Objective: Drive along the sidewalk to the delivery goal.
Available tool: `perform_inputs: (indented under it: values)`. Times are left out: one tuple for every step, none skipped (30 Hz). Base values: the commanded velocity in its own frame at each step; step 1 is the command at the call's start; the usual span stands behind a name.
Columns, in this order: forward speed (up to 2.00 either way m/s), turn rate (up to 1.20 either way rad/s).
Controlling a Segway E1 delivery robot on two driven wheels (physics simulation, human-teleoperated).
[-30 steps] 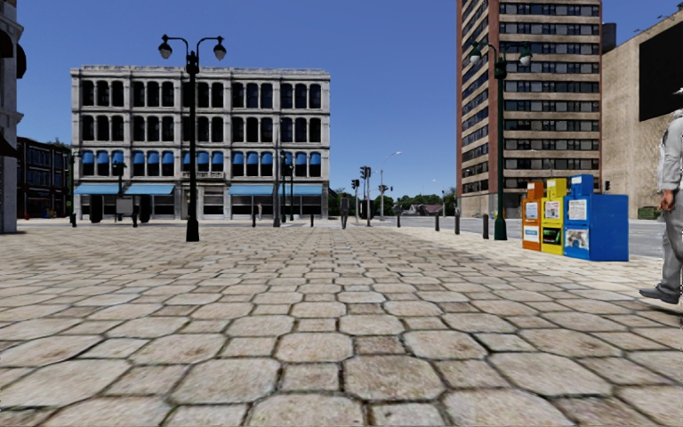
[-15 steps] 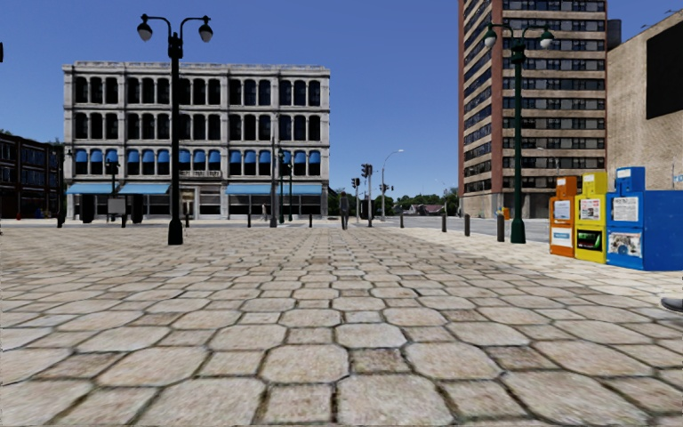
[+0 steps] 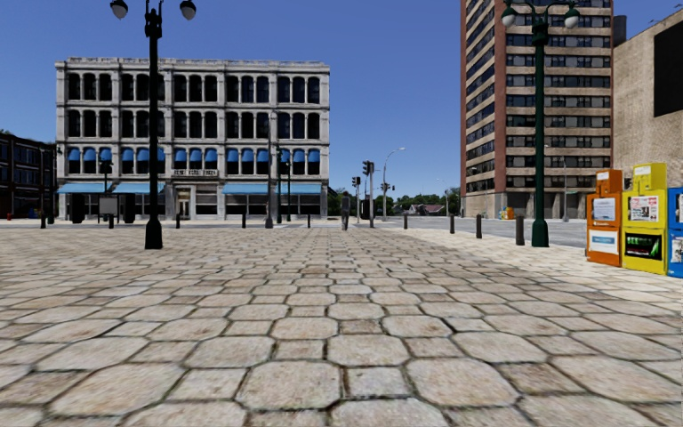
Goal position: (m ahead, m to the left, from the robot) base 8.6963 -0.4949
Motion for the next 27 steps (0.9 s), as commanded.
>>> perform_inputs:
  values:
    - [2.0, 0.0]
    - [2.0, 0.0]
    - [2.0, 0.0]
    - [2.0, 0.0]
    - [2.0, 0.0]
    - [2.0, 0.0]
    - [2.0, 0.0]
    - [2.0, 0.0]
    - [2.0, 0.0]
    - [2.0, 0.0]
    - [2.0, 0.0]
    - [2.0, 0.0]
    - [2.0, 0.0]
    - [2.0, 0.0]
    - [2.0, 0.0]
    - [2.0, 0.0]
    - [2.0, 0.0]
    - [2.0, 0.0]
    - [2.0, 0.0]
    - [2.0, 0.0]
    - [2.0, -0.1]
    - [2.0, -0.2]
    - [2.0, -0.2]
    - [2.0, -0.24]
    - [2.0, -0.25]
    - [2.0, -0.26]
    - [2.0, -0.26]
